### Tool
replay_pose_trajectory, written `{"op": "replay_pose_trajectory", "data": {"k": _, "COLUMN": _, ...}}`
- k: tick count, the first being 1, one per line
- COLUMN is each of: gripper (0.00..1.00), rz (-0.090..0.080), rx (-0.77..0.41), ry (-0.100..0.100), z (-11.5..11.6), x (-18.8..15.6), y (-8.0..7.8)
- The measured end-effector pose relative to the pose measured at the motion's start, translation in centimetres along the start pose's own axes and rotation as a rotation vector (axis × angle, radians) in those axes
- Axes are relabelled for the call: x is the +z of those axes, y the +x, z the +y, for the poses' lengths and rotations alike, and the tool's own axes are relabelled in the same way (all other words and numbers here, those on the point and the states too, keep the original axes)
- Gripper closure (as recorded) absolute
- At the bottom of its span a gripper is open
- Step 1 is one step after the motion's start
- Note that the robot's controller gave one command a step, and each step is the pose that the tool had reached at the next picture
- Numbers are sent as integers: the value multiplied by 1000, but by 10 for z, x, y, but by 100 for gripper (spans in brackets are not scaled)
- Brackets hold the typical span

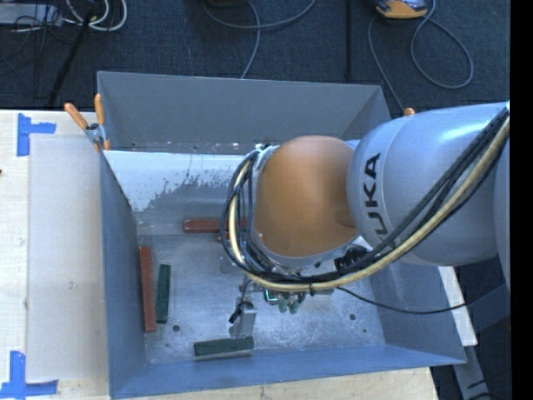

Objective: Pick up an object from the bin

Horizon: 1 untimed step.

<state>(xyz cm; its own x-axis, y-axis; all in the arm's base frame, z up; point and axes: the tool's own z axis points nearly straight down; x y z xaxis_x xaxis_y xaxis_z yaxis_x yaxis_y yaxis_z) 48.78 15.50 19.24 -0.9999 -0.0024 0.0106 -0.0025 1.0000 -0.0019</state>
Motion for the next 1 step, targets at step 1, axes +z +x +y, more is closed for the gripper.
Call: {"op": "replay_pose_trajectory", "data": {"k": 1, "gripper": 0, "rz": -24, "rx": -337, "ry": -1, "z": 5, "x": 121, "y": 13}}
